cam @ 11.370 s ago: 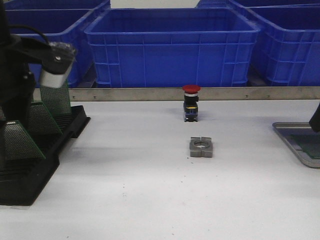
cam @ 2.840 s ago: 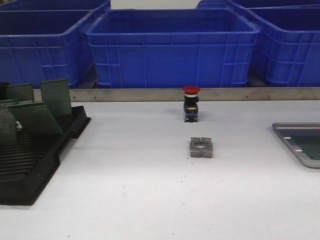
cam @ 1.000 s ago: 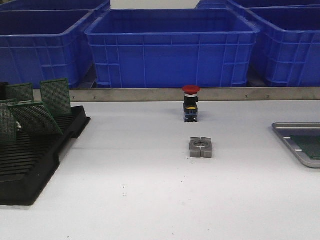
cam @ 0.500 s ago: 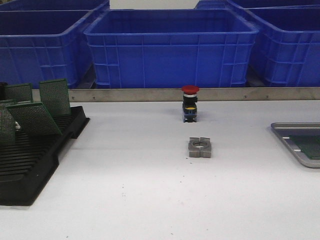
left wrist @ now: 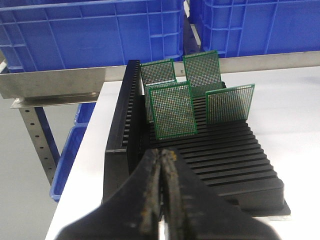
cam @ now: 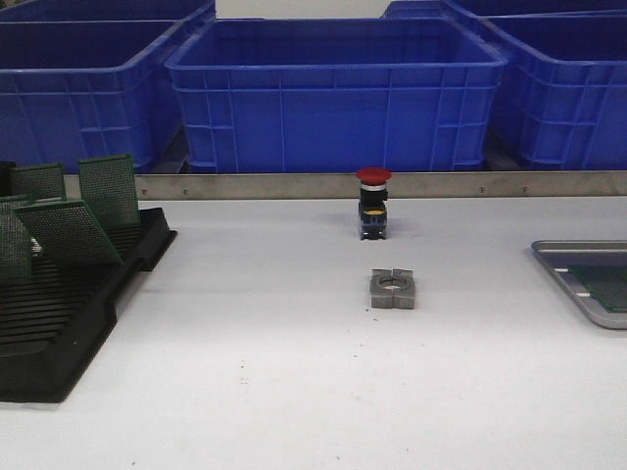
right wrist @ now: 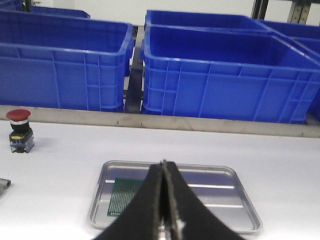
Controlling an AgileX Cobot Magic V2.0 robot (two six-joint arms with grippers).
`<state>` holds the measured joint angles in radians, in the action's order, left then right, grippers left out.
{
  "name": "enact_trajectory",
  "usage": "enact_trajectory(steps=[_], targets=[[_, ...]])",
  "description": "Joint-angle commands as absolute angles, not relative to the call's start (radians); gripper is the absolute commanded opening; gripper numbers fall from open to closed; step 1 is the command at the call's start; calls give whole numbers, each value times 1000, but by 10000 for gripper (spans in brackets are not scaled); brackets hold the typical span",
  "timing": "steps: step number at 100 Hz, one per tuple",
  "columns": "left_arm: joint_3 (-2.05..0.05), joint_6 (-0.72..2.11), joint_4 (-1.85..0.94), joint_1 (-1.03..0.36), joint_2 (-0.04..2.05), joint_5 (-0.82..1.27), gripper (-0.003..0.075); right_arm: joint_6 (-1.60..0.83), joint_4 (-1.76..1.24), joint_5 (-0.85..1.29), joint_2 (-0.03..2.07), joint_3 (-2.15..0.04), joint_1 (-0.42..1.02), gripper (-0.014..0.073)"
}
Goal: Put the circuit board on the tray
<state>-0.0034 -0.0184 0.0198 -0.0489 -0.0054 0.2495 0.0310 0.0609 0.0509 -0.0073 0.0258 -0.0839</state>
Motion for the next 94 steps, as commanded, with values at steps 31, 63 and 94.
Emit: enact_trajectory(steps=[31, 63, 94], targets=[[25, -31, 18, -45, -37, 173, -17, 97, 135, 57, -31, 30, -88, -60], [25, -31, 18, -45, -37, 173, -17, 97, 131, 57, -30, 29, -88, -60], [25, -31, 18, -45, -37, 173, -17, 97, 131, 57, -30, 29, -88, -60]])
